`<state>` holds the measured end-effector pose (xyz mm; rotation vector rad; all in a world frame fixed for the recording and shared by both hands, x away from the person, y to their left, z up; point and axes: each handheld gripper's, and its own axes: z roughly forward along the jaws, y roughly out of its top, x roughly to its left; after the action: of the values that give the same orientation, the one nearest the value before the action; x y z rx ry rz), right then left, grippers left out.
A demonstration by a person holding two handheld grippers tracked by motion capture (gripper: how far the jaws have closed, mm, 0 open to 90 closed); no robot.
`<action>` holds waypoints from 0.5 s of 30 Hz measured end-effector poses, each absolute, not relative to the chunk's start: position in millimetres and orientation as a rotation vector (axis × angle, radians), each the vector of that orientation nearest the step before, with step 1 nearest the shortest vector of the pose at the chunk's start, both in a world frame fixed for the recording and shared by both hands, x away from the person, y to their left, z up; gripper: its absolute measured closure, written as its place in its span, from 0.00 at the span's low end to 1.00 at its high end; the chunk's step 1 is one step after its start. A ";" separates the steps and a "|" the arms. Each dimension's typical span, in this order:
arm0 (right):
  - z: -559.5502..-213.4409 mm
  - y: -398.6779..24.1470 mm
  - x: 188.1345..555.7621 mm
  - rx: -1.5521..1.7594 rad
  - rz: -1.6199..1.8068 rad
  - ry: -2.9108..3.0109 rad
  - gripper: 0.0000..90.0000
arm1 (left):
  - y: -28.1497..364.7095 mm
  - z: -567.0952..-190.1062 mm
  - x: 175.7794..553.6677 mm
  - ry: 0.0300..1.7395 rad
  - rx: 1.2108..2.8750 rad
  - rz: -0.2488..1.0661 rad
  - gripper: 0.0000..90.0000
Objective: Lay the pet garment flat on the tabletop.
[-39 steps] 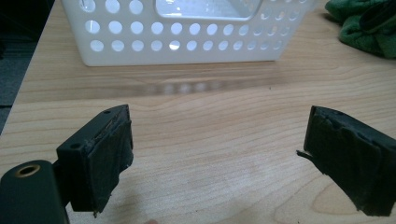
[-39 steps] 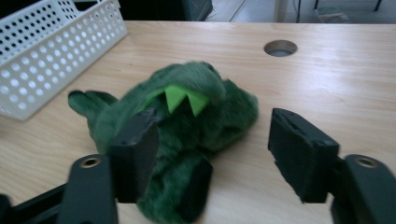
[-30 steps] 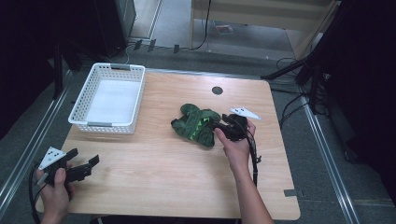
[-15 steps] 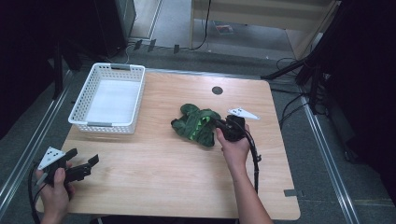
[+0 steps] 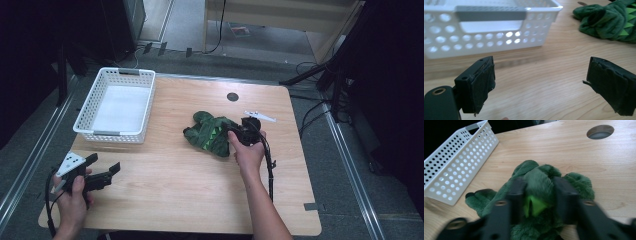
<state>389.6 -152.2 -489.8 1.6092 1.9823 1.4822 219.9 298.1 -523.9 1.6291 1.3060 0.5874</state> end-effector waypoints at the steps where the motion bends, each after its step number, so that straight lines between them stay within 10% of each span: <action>1: -489.0 -152.0 389.1 1.593 1.487 1.985 0.86 | 294.5 -521.6 221.7 1.296 1.626 0.585 0.09; 15: -470.9 -135.6 326.4 1.168 1.621 2.152 0.89 | 228.5 -495.5 264.1 1.209 1.648 0.481 0.09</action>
<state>326.4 -135.6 -470.9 1.1678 2.1518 1.6212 264.1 228.5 -495.5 1.6483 1.2095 0.4808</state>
